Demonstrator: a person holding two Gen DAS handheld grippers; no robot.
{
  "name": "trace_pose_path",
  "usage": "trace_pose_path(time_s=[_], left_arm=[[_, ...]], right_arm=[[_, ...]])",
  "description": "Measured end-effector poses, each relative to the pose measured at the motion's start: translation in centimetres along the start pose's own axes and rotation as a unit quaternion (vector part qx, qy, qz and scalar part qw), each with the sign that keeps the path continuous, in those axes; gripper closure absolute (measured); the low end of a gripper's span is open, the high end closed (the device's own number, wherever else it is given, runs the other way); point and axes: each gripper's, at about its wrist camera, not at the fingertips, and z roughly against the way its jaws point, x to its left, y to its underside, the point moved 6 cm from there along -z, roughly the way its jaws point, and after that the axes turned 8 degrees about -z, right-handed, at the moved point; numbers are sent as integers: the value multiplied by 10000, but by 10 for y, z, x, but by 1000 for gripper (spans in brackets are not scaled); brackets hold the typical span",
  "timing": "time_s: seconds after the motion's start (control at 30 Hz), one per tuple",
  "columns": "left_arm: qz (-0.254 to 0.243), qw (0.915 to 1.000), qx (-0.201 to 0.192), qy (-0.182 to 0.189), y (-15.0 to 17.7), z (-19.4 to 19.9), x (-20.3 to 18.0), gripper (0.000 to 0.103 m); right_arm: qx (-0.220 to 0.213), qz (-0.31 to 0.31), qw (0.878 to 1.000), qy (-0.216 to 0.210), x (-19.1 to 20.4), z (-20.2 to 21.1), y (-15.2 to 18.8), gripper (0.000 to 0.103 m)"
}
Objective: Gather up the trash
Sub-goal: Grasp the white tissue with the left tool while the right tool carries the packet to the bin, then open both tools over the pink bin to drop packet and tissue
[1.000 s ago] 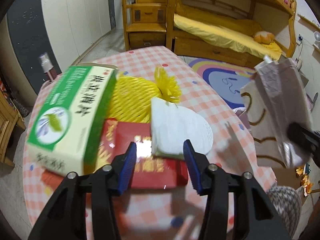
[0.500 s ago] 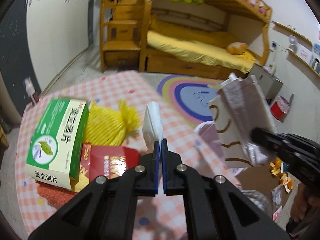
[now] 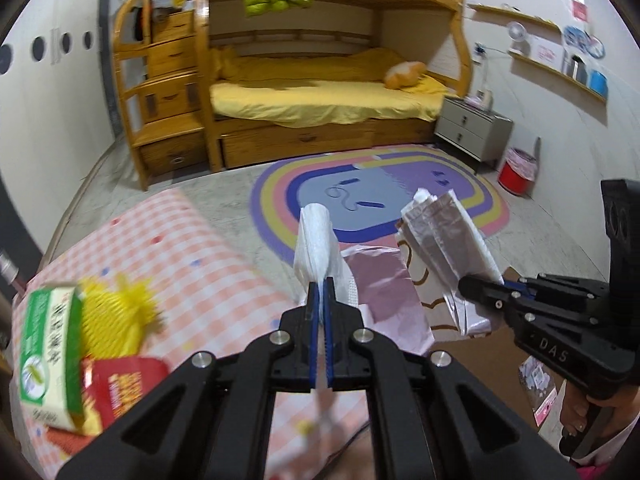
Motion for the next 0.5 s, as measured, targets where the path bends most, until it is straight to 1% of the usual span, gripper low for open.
trace_pose_path(time_s=[0.2, 0.43, 0.5], left_arm=[[-140, 9993, 184, 282, -11, -44, -29, 103], [-252, 9980, 372, 433, -22, -84, -42, 102], [-272, 9979, 388, 439, -25, -89, -43, 100]], right_arm=[[215, -335, 9987, 309, -46, -20, 4, 99], [472, -672, 9958, 395, -79, -52, 6, 99], [531, -724, 9951, 417, -86, -61, 5, 99]])
